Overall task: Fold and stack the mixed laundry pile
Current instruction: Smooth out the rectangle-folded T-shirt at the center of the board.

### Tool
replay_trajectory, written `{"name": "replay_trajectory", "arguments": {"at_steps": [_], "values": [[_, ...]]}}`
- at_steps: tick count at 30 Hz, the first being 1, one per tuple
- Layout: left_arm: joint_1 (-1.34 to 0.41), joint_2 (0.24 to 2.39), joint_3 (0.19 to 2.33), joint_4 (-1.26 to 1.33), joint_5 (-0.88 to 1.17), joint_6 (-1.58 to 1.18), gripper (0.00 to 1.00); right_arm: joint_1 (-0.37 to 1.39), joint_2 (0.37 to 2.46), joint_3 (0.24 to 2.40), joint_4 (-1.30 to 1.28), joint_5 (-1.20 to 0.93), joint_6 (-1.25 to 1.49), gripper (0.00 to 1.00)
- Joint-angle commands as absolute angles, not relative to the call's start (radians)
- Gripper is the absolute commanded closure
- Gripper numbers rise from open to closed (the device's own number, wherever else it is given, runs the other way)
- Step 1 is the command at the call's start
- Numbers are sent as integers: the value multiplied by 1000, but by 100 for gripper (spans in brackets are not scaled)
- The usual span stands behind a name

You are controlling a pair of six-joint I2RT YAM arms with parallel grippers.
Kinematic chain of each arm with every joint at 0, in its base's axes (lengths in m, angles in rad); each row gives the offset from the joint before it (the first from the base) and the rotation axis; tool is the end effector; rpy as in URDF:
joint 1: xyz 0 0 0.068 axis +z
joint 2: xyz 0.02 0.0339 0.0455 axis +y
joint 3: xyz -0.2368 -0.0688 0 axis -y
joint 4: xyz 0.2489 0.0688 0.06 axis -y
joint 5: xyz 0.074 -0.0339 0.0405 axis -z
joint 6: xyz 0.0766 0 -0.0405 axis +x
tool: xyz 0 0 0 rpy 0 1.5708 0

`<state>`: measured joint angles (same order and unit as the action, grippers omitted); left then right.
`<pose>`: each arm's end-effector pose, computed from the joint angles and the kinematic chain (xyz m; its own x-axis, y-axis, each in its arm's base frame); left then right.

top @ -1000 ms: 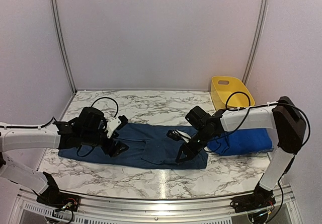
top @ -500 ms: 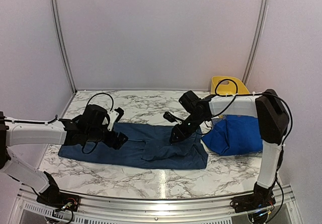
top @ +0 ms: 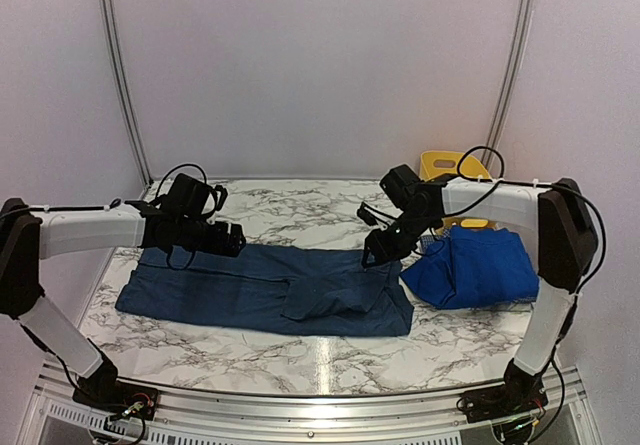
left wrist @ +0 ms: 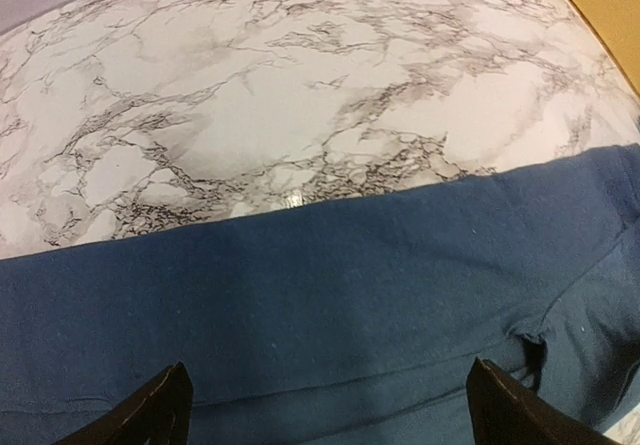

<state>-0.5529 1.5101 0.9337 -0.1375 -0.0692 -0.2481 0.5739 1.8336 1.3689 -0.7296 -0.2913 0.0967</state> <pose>0.3097 -0.1849 0.1660 -0.6579 0.1181 -0.7438 0.3279 0.9340 -0.1417 0.3115 0.2275 0.1472 -0.8361 -0.4304 -0.3402 -0.5305 0.7923 0.3013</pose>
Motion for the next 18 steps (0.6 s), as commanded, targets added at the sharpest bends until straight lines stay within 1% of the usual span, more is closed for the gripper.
{"name": "replay_trajectory", "arguments": {"at_steps": [1,5,9,14,18], "values": [[-501,1610,1032,-226,-24,-315,1,577,1892,1362,-727,-223,192,53],[-457,1689,1081,-271,-10,-348,1,577,1990,1394,-709,-195,193,54],[-403,1724,1068,-294,-10,-377,1,567,2106,1486,-708,-171,176,54],[-338,1754,1044,-349,-55,-370,1,548,2266,1705,-728,-116,165,54],[-282,1769,1017,-392,-98,-383,1,527,2414,1980,-789,-52,169,54]]}}
